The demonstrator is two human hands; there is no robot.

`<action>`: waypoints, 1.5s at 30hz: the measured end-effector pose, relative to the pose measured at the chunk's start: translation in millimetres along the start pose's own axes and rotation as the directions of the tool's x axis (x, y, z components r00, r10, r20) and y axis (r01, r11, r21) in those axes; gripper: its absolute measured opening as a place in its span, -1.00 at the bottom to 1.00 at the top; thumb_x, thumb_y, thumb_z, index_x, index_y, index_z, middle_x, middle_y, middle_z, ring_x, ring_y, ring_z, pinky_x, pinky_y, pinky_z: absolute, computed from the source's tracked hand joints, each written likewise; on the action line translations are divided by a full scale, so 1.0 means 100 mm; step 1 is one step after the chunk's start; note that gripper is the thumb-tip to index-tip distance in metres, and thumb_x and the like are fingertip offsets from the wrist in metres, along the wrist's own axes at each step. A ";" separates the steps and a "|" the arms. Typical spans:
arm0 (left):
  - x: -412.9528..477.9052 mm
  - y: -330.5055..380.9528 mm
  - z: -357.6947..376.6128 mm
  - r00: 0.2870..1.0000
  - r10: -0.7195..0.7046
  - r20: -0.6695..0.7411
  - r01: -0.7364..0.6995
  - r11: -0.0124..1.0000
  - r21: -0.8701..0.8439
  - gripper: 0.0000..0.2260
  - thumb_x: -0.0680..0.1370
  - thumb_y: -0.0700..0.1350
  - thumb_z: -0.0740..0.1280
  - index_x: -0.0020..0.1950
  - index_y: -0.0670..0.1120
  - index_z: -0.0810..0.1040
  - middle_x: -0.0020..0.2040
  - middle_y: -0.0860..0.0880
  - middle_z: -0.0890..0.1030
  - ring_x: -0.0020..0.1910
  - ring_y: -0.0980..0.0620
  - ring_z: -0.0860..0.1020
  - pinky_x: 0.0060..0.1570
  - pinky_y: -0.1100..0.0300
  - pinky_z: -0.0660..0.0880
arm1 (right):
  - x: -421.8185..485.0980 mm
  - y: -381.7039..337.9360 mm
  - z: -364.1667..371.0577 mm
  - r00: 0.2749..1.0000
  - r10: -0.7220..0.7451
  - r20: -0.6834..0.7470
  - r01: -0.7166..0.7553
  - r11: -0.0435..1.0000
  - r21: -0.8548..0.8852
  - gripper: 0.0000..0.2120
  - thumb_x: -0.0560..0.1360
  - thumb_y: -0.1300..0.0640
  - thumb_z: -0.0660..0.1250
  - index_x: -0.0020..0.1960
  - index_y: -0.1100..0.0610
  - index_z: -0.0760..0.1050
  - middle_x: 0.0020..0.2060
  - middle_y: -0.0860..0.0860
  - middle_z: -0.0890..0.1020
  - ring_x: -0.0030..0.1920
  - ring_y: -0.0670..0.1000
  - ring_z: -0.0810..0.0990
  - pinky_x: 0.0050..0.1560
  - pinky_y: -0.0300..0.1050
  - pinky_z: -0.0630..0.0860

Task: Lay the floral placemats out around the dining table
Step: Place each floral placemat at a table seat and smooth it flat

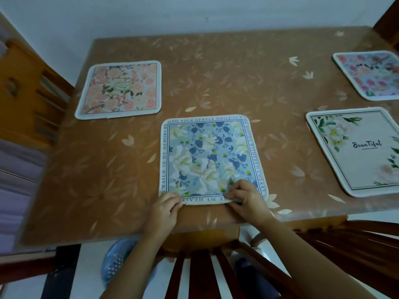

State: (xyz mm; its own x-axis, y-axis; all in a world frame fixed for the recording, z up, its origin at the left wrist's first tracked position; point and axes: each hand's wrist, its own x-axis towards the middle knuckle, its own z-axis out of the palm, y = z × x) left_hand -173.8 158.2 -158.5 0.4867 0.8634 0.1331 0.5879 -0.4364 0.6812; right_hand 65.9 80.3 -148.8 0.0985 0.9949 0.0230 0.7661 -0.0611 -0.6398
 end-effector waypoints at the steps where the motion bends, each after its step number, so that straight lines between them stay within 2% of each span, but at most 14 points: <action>1: -0.01 -0.01 0.00 1.000 0.006 0.006 -0.006 1.000 0.005 -0.88 0.40 -0.38 0.40 -0.09 -0.27 0.62 -0.12 -0.14 0.61 -0.10 -0.03 0.56 0.00 0.23 0.42 | -0.01 0.00 0.00 1.000 -0.002 0.004 0.002 1.000 -0.008 -0.86 0.27 0.28 0.51 -0.18 0.17 0.63 -0.19 0.16 0.58 -0.13 0.20 0.54 -0.11 0.03 0.50; 6: -0.06 -0.02 0.03 0.998 0.049 0.028 -0.050 0.997 0.050 -0.89 0.37 -0.32 0.45 -0.13 -0.23 0.63 -0.11 -0.11 0.60 -0.06 0.06 0.50 0.00 0.22 0.43 | -0.10 0.05 -0.09 1.000 0.026 0.009 -0.025 0.998 -0.055 -0.84 0.26 0.24 0.52 -0.18 0.19 0.61 -0.16 0.15 0.57 -0.11 0.19 0.52 -0.12 0.09 0.52; 11: -0.01 0.03 0.04 0.995 0.060 0.082 -0.069 0.991 0.114 -0.90 0.34 -0.27 0.49 -0.20 -0.15 0.61 -0.17 -0.07 0.57 -0.10 0.02 0.46 -0.07 0.27 0.36 | -0.17 0.06 -0.10 0.997 0.061 -0.041 -0.063 0.997 -0.055 -0.86 0.26 0.28 0.52 -0.20 0.19 0.62 -0.17 0.16 0.56 -0.11 0.21 0.52 -0.11 0.07 0.51; 15: 0.01 0.03 -0.01 0.989 0.051 0.136 -0.069 0.990 0.126 -0.94 0.39 -0.26 0.44 -0.19 -0.13 0.60 -0.14 -0.06 0.57 -0.09 -0.05 0.50 -0.09 0.16 0.41 | -0.17 0.03 -0.05 0.993 0.088 -0.080 -0.093 0.994 -0.061 -0.86 0.24 0.30 0.53 -0.23 0.17 0.63 -0.20 0.17 0.55 -0.14 0.19 0.51 -0.15 0.03 0.47; 17: 0.00 0.03 -0.02 0.987 0.055 0.148 -0.076 0.987 0.139 -0.95 0.42 -0.25 0.41 -0.17 -0.13 0.59 -0.15 -0.04 0.57 -0.09 -0.05 0.49 -0.10 0.18 0.38 | -0.18 0.02 -0.03 0.992 0.087 -0.088 -0.093 0.993 -0.065 -0.86 0.23 0.31 0.53 -0.24 0.18 0.63 -0.23 0.17 0.55 -0.17 0.20 0.50 -0.17 0.01 0.45; 23: -0.01 0.05 -0.03 0.985 0.049 0.167 -0.077 0.983 0.165 -0.95 0.42 -0.26 0.40 -0.18 -0.13 0.58 -0.15 -0.05 0.57 -0.11 -0.05 0.49 -0.12 0.18 0.35 | -0.16 0.01 -0.02 0.991 0.125 -0.038 -0.127 0.990 -0.064 -0.94 0.33 0.27 0.46 -0.20 0.19 0.63 -0.23 0.17 0.56 -0.14 0.18 0.48 -0.13 0.00 0.41; 31: -0.11 0.00 -0.05 0.987 0.014 0.159 -0.039 0.987 0.156 -0.92 0.41 -0.27 0.42 -0.20 -0.11 0.58 -0.17 -0.03 0.56 -0.12 -0.02 0.48 -0.14 0.20 0.34 | -0.20 -0.05 0.00 0.993 0.117 0.031 -0.115 0.992 -0.048 -0.96 0.38 0.23 0.42 -0.16 0.15 0.61 -0.19 0.14 0.55 -0.11 0.14 0.46 -0.07 0.05 0.44; 36: -0.14 -0.01 -0.04 0.992 0.000 0.125 -0.015 0.992 0.122 -0.90 0.38 -0.29 0.44 -0.21 -0.12 0.57 -0.18 -0.04 0.55 -0.13 -0.01 0.48 -0.14 0.18 0.37 | -0.25 -0.02 -0.03 0.991 0.131 0.024 -0.129 0.989 -0.079 -0.90 0.37 0.21 0.42 -0.13 0.15 0.57 -0.14 0.11 0.55 -0.07 0.14 0.48 -0.04 0.06 0.45; 40: -0.14 -0.02 -0.04 0.993 -0.024 0.114 0.011 0.993 0.115 -0.91 0.39 -0.26 0.44 -0.21 -0.12 0.55 -0.17 -0.03 0.54 -0.13 0.01 0.46 -0.14 0.20 0.35 | -0.26 -0.04 -0.03 0.990 0.135 0.039 -0.129 0.983 -0.132 -0.89 0.39 0.17 0.39 -0.10 0.16 0.55 -0.10 0.11 0.54 -0.04 0.13 0.45 0.00 0.04 0.42; 45: -0.14 -0.03 -0.04 0.992 -0.040 0.119 0.024 0.991 0.134 -0.91 0.39 -0.19 0.45 -0.22 -0.11 0.55 -0.18 -0.02 0.54 -0.13 0.08 0.41 -0.14 0.21 0.32 | -0.27 -0.09 0.01 0.986 0.169 0.006 -0.167 0.979 -0.119 -0.93 0.42 0.20 0.36 -0.12 0.19 0.54 -0.11 0.12 0.54 -0.04 0.13 0.45 -0.02 0.01 0.42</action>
State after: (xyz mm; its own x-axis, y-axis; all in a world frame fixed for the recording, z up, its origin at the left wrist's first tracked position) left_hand -184.8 148.1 -159.7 0.5364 0.8437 0.0192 0.6805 -0.4459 0.5815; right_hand 55.7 53.7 -144.5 0.2224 0.9708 -0.0898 0.8090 -0.2352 -0.5387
